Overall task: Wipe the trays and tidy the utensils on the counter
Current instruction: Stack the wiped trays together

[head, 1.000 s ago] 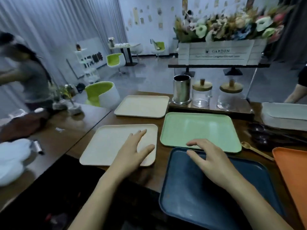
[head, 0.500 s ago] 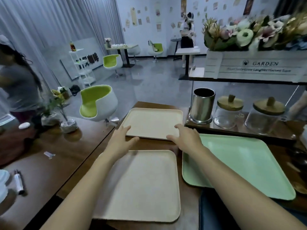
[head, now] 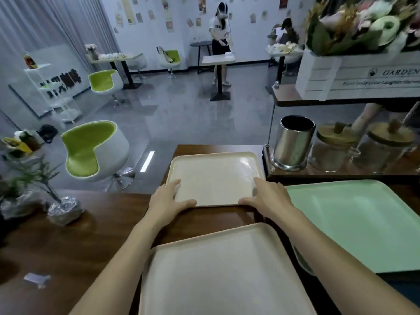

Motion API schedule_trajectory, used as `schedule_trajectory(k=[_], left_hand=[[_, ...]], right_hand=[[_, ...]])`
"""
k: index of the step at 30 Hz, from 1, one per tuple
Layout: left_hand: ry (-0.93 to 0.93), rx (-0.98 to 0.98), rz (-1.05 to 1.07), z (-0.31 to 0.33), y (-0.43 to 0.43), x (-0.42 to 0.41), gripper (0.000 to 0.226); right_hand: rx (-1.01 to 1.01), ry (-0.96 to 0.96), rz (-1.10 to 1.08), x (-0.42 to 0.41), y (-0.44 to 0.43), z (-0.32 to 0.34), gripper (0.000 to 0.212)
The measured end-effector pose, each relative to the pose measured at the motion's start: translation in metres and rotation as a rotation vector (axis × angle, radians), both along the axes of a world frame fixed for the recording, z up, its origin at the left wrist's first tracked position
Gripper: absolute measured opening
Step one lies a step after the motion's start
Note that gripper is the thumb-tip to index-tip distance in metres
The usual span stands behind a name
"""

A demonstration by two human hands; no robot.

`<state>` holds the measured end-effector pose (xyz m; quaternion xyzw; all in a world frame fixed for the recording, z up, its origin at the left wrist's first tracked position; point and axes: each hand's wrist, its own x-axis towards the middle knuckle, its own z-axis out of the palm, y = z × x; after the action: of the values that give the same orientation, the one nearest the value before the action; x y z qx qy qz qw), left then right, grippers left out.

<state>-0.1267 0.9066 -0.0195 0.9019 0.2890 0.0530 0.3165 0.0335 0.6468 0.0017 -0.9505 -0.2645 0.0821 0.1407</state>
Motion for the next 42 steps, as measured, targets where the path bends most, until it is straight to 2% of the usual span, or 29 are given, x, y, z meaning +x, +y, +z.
schedule_trajectory(k=[3, 5, 8, 14, 20, 23, 26, 30, 32, 35, 42], left_hand=[[-0.062, -0.021, -0.01, -0.004, 0.016, 0.008, 0.101], [-0.061, -0.04, -0.017, -0.003, 0.026, 0.017, 0.105], [-0.044, -0.026, -0.02, 0.0, 0.039, 0.031, 0.114], [-0.067, 0.011, -0.049, -0.009, 0.041, 0.039, 0.097], [-0.03, 0.001, -0.057, -0.014, 0.045, 0.035, 0.114], [-0.011, -0.022, -0.073, -0.008, 0.043, 0.029, 0.109], [-0.014, 0.009, -0.056, 0.003, 0.031, 0.008, 0.096], [-0.035, -0.028, -0.003, 0.017, -0.001, -0.046, 0.069], [-0.033, -0.046, 0.045, 0.02, -0.023, -0.076, 0.063], [-0.071, -0.068, 0.109, 0.022, -0.063, -0.117, 0.061], [-0.074, -0.091, 0.212, 0.008, -0.146, -0.203, 0.064]], right_hand=[[0.053, -0.036, -0.02, 0.0, 0.013, -0.004, 0.064], [0.043, -0.073, -0.031, 0.004, 0.023, -0.006, 0.068], [0.063, -0.025, -0.09, 0.004, 0.036, -0.007, 0.062], [0.04, 0.012, -0.15, 0.002, 0.047, -0.009, 0.062], [-0.064, 0.035, -0.141, 0.005, 0.046, -0.008, 0.065], [-0.012, 0.074, -0.135, -0.004, 0.041, -0.002, 0.07], [0.057, 0.074, -0.063, -0.025, 0.016, 0.017, 0.057], [0.118, 0.111, 0.036, -0.076, -0.04, 0.037, 0.056], [0.177, 0.157, 0.078, -0.102, -0.065, 0.039, 0.054], [0.207, 0.201, 0.154, -0.134, -0.097, 0.039, 0.057], [0.083, 0.217, 0.233, -0.173, -0.159, 0.035, 0.065]])
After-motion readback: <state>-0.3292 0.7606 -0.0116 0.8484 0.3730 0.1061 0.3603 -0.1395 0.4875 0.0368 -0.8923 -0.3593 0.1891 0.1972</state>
